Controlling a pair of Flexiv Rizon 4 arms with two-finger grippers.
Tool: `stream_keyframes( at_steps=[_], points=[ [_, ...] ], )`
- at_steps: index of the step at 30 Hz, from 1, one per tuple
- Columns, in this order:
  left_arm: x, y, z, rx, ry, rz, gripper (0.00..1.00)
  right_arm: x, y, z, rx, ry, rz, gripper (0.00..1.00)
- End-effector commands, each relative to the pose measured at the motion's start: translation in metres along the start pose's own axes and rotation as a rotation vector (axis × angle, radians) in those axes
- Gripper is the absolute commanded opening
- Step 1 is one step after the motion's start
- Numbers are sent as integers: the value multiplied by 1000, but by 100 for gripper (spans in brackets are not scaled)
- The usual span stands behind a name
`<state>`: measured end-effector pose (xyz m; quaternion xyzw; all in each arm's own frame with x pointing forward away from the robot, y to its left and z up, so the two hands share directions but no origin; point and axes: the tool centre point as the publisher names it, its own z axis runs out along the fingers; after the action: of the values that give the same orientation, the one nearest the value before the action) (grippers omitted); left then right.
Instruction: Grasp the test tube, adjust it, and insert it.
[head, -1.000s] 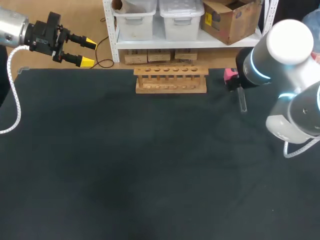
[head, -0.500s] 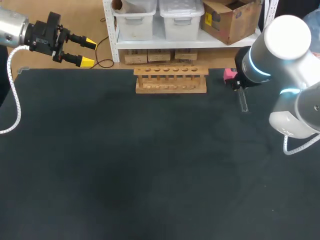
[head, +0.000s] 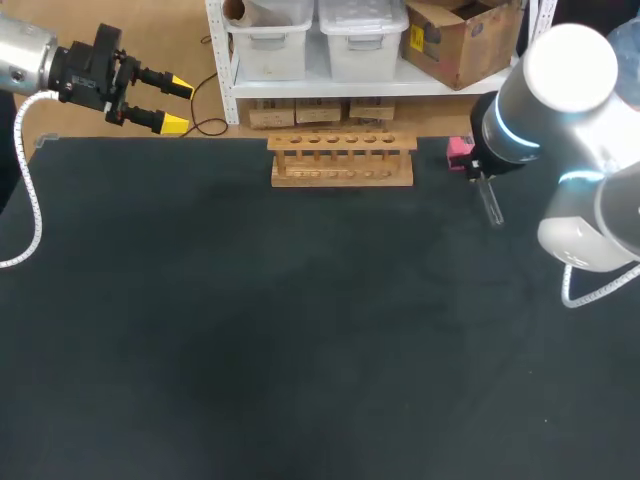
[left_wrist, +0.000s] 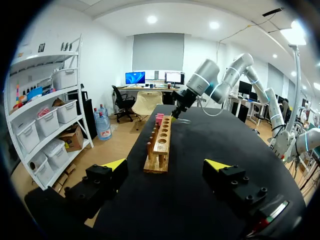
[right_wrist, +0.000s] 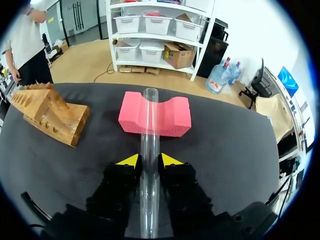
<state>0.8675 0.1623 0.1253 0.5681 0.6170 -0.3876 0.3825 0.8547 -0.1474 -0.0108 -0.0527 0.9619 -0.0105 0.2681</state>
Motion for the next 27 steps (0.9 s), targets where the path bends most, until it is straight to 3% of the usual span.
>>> stream_keyframes(
  at_steps=[1,19,27],
  points=[
    [0,2,0,3,1,1,100,2,0,-7,10,-9,15,0],
    [0,2,0,3,1,1,100,3,-8,-65,62,-30,102,0],
    [0,2,0,3,1,1,100,5,-13,-104,107,-63,134,0]
  ],
)
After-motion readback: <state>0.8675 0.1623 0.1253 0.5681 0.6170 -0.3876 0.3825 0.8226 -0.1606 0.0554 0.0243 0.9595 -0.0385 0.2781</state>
